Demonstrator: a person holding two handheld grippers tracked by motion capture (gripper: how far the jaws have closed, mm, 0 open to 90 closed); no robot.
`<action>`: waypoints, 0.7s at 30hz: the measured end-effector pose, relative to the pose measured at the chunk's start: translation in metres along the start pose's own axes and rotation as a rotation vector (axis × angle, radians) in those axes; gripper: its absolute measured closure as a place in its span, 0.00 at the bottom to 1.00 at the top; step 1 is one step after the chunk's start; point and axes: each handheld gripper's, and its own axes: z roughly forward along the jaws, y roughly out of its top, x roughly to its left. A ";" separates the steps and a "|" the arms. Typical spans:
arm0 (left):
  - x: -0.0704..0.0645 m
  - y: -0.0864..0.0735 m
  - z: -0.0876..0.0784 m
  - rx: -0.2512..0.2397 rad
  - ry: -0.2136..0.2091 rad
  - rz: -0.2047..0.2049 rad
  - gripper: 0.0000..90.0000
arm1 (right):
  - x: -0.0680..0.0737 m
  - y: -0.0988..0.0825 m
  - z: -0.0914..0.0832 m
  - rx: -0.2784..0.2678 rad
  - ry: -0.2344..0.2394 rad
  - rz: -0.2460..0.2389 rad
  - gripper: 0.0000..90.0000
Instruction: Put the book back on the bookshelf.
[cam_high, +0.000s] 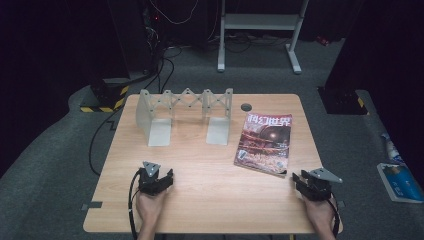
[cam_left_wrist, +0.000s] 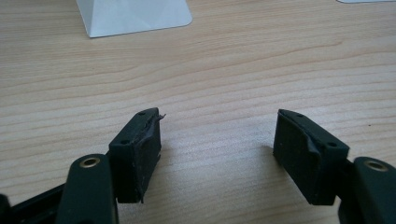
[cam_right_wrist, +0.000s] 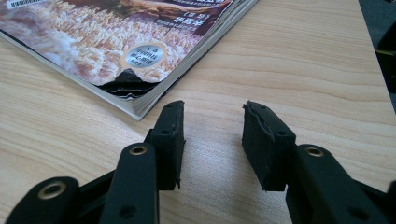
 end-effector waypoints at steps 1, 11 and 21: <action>0.000 0.000 0.000 0.001 0.000 -0.001 0.35 | 0.000 0.000 0.000 -0.002 0.000 0.000 0.65; 0.001 0.001 0.002 -0.002 -0.007 0.001 0.31 | 0.000 0.000 0.000 0.003 -0.027 0.019 0.61; 0.001 0.001 0.002 -0.002 -0.003 -0.001 0.31 | -0.002 -0.001 -0.002 0.000 -0.015 0.038 0.65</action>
